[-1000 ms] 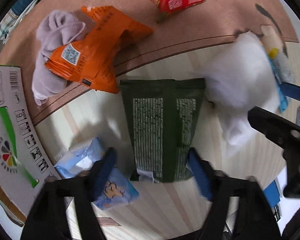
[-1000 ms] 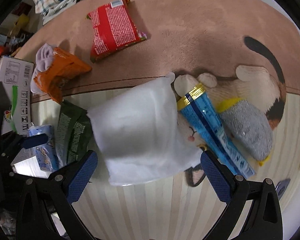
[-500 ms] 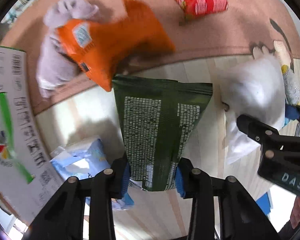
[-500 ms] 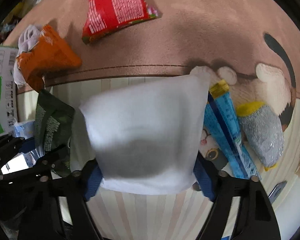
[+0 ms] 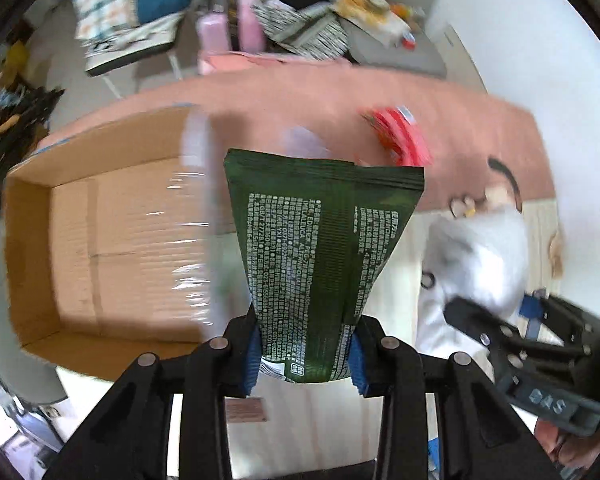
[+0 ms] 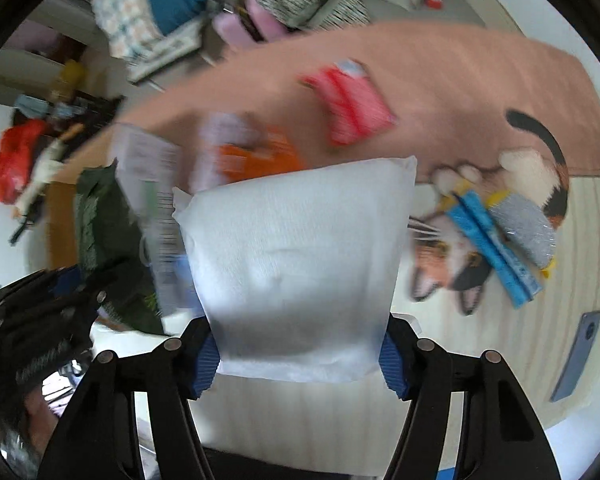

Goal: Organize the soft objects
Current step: 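Carry both items into the cardboard box and open both tools, then grasp the blue tissue pack with the left tool while the right tool grasps the red snack bag, then carry both packs into the box and release them beside the other items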

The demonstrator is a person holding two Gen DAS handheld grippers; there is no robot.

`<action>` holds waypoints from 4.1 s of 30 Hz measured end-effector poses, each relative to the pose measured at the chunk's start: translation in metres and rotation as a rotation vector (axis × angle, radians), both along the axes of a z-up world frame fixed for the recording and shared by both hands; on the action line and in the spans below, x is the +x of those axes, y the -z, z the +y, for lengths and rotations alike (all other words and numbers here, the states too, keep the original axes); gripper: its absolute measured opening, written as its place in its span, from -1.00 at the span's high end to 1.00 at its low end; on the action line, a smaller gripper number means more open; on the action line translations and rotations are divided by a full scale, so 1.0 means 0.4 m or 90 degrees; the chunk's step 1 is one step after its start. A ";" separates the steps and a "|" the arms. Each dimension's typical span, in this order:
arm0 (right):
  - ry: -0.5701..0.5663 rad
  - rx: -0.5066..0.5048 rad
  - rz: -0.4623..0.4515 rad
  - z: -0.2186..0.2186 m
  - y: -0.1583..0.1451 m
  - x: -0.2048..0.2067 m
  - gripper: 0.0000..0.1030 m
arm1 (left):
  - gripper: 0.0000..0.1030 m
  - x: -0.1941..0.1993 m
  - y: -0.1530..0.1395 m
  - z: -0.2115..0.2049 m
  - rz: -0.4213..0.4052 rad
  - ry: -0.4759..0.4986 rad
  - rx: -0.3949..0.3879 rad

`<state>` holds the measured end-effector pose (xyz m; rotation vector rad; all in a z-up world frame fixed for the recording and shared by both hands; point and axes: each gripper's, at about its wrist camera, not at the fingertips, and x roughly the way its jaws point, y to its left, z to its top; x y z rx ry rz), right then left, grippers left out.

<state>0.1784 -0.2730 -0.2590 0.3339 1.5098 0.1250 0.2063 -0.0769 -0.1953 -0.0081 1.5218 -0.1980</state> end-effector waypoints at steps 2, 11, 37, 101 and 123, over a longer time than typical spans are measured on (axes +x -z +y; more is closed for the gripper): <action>-0.007 0.021 -0.021 0.073 -0.058 0.002 -0.31 | 0.38 0.017 -0.025 0.091 -0.008 -0.025 -0.001; -0.056 0.043 -0.012 0.529 -0.073 0.136 -0.31 | 0.38 0.126 0.068 0.481 0.054 -0.122 0.008; -0.109 -0.095 0.059 0.809 0.219 0.344 -1.00 | -0.64 0.284 0.311 0.583 0.176 -0.087 0.016; 0.001 -0.134 0.017 -0.160 0.181 0.326 -1.00 | -0.89 -0.020 0.605 -0.196 0.278 -0.069 0.156; -0.054 -0.156 0.096 -0.131 0.318 0.397 0.04 | 0.18 -0.036 0.502 -0.171 0.236 -0.079 0.072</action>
